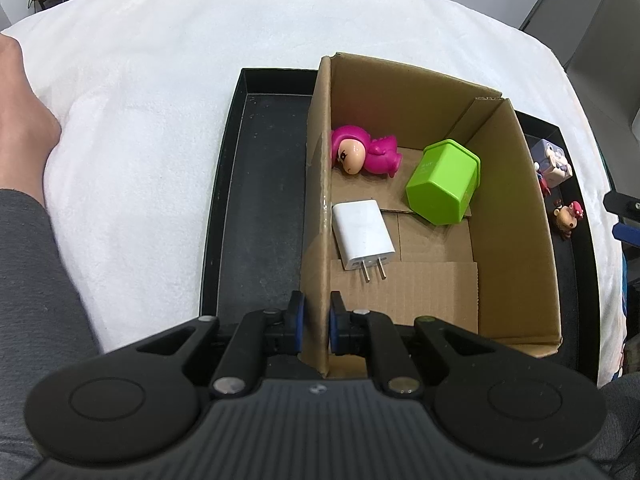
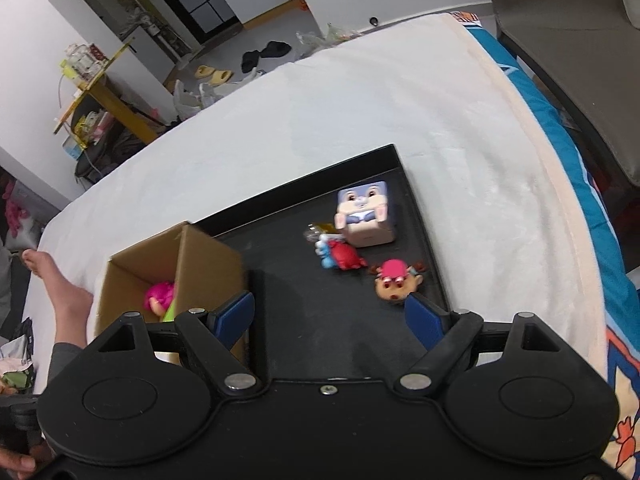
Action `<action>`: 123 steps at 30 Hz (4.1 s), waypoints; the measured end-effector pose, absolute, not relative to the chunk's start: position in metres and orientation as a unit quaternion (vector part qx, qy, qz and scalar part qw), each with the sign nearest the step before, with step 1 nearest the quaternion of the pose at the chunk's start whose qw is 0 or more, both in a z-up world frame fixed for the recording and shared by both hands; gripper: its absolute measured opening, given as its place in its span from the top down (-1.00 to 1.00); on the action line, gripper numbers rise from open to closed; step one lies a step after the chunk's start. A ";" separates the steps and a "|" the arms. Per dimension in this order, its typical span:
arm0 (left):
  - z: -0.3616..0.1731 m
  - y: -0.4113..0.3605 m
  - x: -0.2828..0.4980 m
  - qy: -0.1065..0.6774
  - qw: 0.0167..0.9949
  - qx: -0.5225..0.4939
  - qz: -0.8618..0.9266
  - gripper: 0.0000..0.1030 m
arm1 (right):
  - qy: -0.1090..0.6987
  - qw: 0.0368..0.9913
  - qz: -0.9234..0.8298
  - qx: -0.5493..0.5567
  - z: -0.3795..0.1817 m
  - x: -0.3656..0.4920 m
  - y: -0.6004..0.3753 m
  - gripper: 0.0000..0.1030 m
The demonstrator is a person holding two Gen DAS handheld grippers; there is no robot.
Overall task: Organize rigid objects
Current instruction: 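Move the right gripper to the brown monkey figure and close on it, then lift the brown monkey figure with the right gripper and carry it over the box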
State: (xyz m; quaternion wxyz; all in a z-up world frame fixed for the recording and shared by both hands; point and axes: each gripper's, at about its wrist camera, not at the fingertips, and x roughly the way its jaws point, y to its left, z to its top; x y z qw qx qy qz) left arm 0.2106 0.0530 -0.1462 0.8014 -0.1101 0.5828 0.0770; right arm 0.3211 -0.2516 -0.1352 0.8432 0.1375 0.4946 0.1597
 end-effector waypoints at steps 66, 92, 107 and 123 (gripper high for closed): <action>-0.151 0.054 0.213 0.589 0.794 -0.121 0.084 0.79 | 0.563 0.792 0.194 -0.138 -0.173 0.355 -0.205 0.80; -0.150 0.054 0.210 0.583 0.798 -0.127 0.080 0.78 | 0.540 0.808 0.215 -0.099 -0.132 0.338 -0.196 0.85; -0.150 0.056 0.211 0.580 0.799 -0.136 0.078 0.78 | 0.493 0.821 0.268 -0.107 -0.064 0.328 -0.145 0.87; -0.151 0.059 0.207 0.576 0.802 -0.144 0.069 0.77 | 0.478 0.810 0.315 -0.126 -0.049 0.314 -0.077 0.87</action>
